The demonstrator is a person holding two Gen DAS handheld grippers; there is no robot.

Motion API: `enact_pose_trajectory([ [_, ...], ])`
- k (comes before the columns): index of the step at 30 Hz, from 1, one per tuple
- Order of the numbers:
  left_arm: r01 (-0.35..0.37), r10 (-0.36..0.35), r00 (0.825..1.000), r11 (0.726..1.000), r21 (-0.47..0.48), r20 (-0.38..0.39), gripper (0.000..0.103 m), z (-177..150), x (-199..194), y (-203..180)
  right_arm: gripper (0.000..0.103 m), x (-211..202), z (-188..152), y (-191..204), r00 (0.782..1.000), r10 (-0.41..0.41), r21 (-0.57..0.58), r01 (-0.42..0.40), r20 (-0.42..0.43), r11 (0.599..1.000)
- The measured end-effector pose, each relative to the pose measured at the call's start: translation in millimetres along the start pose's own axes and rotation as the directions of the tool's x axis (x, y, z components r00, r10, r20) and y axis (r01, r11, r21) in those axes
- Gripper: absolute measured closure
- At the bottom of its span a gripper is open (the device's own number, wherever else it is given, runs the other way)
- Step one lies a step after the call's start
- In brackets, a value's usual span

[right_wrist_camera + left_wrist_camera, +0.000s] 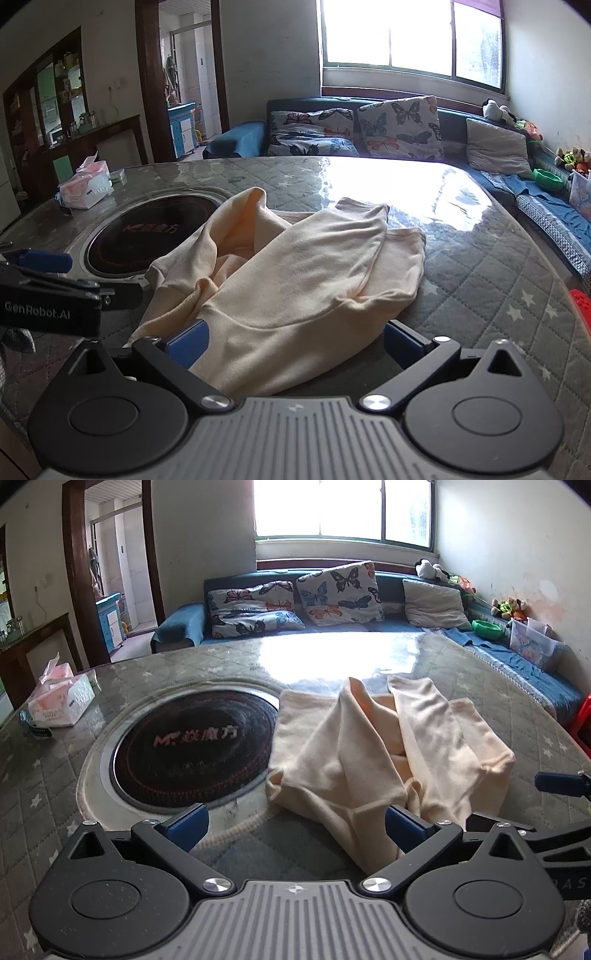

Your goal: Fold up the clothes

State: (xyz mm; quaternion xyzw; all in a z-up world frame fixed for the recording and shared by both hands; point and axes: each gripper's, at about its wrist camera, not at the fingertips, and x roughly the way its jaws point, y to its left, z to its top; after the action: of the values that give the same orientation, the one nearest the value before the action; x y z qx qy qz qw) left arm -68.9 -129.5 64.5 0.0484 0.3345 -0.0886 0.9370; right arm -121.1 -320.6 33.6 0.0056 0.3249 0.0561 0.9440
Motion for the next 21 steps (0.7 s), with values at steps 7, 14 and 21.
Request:
enact_pose_trajectory([
  [7,0.001,-0.002,0.998,1.0,0.011,0.065,0.001,28,12,9,0.012,11,21,-13,1.0,-0.002,0.005,0.002,0.019,1.0],
  [14,0.042,-0.046,0.996,0.998,0.054,0.08,0.016,63,50,6,0.024,33,47,-35,1.0,-0.007,0.044,0.006,0.024,0.999],
  [21,0.129,-0.131,0.991,0.988,0.09,0.01,0.018,89,100,-4,0.03,65,75,-58,1.0,-0.022,0.067,0.021,0.01,0.998],
])
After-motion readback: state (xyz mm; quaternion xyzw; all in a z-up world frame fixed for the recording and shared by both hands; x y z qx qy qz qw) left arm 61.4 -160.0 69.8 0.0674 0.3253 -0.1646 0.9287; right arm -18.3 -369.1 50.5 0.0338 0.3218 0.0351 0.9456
